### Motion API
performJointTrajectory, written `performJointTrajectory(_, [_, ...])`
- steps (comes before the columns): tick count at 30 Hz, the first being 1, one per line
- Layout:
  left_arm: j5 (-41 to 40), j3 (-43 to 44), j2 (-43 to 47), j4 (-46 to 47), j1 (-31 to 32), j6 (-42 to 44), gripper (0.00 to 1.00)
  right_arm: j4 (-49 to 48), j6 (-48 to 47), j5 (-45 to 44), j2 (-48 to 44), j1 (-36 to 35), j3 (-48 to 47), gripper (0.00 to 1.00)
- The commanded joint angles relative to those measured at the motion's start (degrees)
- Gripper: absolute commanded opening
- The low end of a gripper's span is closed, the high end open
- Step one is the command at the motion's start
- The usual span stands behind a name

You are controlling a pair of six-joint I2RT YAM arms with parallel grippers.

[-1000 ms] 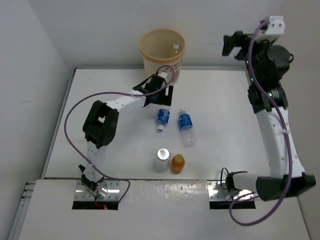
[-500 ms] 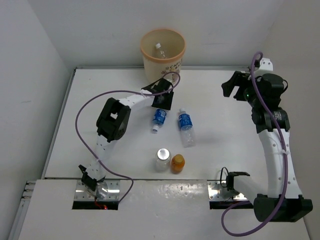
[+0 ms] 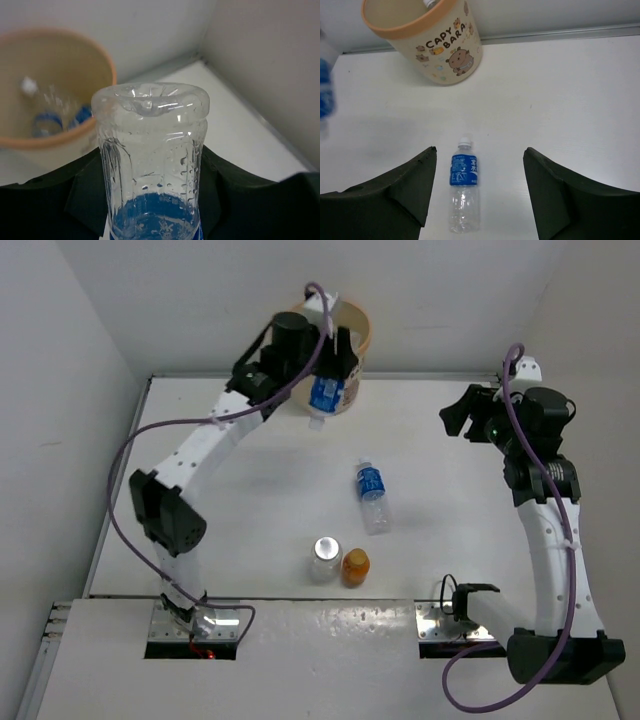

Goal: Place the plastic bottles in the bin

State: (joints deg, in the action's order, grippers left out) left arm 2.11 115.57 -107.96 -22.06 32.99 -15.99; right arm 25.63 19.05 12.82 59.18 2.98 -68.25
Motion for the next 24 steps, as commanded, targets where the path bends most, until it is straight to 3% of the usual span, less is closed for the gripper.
performJointTrajectory(1, [8.7, -4.0, 9.7, 16.8, -2.8, 7.6, 0.01, -2.6, -1.7, 2.7, -1.9, 0.3, 2.2, 0.70])
performJointTrajectory(2, [9.3, -10.0, 11.4, 27.8, -3.7, 7.6, 0.00, -3.2, -2.6, 3.5, -2.9, 0.3, 2.9, 0.70])
performJointTrajectory(6, [7.0, 2.5, 3.7, 29.5, -5.1, 9.6, 0.00, -3.8, -4.2, 5.5, -3.5, 0.3, 6.4, 0.72])
performJointTrajectory(15, [4.1, 2.9, -9.6, 64.2, -8.9, 12.7, 0.00, 0.8, -6.2, 8.5, -1.7, 0.2, 8.2, 0.67])
performJointTrajectory(18, [1.5, 9.4, -18.2, 64.3, -8.9, 13.7, 0.00, 1.0, -6.8, 8.7, -1.7, 0.1, 9.8, 0.67])
performJointTrajectory(22, [-2.2, 24.8, -29.4, 61.4, -9.5, 16.3, 0.00, 3.0, -7.7, 8.4, -0.2, 0.1, 10.8, 0.67])
performJointTrajectory(24, [-2.7, 28.1, -33.9, 61.4, -9.5, 17.7, 0.10, 4.0, -8.6, 8.4, 0.6, 0.0, 11.0, 0.67])
